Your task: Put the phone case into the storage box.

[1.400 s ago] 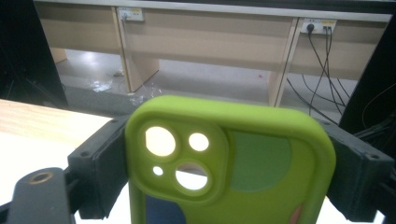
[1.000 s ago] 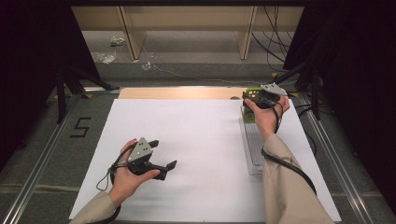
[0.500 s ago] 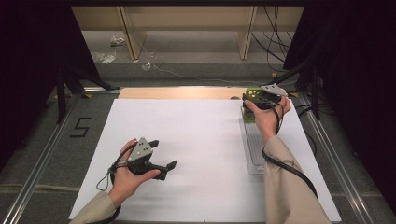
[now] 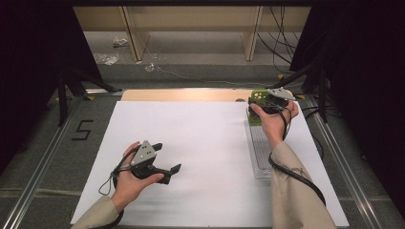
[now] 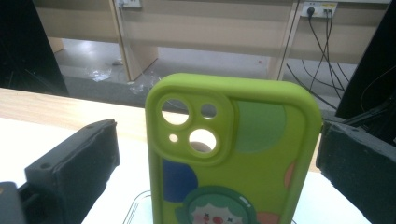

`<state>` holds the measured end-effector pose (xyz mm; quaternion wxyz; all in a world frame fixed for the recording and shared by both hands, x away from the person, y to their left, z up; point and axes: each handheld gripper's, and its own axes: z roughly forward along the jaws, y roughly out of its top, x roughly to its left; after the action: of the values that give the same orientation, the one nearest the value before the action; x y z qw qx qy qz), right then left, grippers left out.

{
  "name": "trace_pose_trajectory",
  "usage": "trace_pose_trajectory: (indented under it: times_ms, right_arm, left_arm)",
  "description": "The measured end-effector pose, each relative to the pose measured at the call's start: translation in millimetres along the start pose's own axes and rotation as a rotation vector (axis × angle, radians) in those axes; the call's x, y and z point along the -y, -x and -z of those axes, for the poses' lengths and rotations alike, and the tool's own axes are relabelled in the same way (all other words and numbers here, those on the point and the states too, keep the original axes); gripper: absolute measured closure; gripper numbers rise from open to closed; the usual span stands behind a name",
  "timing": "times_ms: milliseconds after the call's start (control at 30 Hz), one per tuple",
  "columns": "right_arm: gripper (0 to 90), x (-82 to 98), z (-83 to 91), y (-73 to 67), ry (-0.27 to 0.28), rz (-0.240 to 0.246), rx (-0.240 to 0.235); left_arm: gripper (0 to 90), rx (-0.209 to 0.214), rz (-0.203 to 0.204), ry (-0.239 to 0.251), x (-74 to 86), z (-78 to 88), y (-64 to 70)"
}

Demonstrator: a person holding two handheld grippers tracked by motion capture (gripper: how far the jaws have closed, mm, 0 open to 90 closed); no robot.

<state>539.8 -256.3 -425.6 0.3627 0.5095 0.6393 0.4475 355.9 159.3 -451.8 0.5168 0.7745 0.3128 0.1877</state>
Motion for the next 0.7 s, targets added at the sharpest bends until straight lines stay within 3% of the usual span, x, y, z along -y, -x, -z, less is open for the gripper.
trace_pose_trajectory:
  times_ms: [700]
  right_arm:
    - [0.4, -0.4, 23.7, -3.0, 0.004, -0.016, -0.045]
  left_arm:
    - [0.0, -0.005, 0.004, 0.0, -0.5, 0.5, -0.3]
